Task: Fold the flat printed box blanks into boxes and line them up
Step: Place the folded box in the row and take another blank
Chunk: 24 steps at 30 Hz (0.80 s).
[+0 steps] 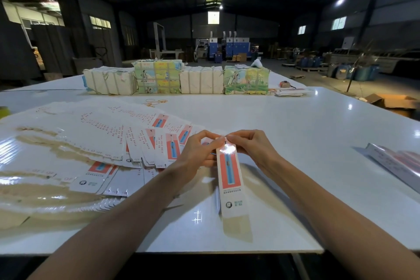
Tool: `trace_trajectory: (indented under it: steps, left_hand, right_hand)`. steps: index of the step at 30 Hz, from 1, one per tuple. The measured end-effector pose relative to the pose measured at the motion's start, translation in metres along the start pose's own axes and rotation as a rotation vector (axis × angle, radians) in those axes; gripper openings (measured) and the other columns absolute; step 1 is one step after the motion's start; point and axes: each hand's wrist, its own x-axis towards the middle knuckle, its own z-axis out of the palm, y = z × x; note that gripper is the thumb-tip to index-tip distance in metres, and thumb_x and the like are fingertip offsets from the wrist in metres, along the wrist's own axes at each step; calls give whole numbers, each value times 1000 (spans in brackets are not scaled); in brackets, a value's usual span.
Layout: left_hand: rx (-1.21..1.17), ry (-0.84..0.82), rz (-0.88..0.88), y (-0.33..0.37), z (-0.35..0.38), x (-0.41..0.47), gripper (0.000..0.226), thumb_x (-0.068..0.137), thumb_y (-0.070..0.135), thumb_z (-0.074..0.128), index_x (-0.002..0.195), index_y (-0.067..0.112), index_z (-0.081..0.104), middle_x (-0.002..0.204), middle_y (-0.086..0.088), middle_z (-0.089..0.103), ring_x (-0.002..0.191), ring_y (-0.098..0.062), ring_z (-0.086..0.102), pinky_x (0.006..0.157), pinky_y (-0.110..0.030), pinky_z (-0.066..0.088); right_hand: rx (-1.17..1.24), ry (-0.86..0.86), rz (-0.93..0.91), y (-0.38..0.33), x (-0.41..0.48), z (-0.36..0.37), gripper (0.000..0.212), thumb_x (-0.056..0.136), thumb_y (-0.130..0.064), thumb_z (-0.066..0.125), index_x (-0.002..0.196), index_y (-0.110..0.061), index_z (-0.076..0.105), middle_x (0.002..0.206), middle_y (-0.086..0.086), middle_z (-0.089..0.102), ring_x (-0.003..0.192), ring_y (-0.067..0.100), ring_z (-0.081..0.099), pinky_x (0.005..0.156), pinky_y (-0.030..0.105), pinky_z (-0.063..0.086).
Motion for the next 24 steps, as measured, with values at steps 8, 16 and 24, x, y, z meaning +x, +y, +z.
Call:
trace_trajectory:
  steps: [8, 16, 24]
  left_hand:
    - [-141, 282, -17, -7, -14, 10, 33, 92, 33, 83, 114, 18, 64, 104, -15, 79, 86, -30, 80, 70, -40, 67]
    - [135, 269, 27, 9, -11, 8, 33, 105, 47, 59, 125, 20, 62, 106, -5, 78, 79, -19, 79, 69, -33, 64]
    - [1413, 207, 60, -8, -48, 5, 56, 105, 64, 42, 125, 15, 60, 125, -9, 65, 111, -27, 56, 102, -44, 44]
  right_hand:
    - [-828, -80, -99, -21, -20, 28, 91, 87, -75, 66, 155, -26, 33, 142, -3, 50, 108, 18, 66, 81, 36, 54]
    - [-1317, -39, -205, -19, -50, 44, 47, 103, -22, 51, 144, -8, 33, 123, 14, 47, 102, 36, 57, 67, 39, 42]
    - [-1341, 86, 130, -6, -50, -77, 58, 99, -31, 62, 148, -10, 37, 137, 11, 43, 122, 30, 43, 83, 37, 42]
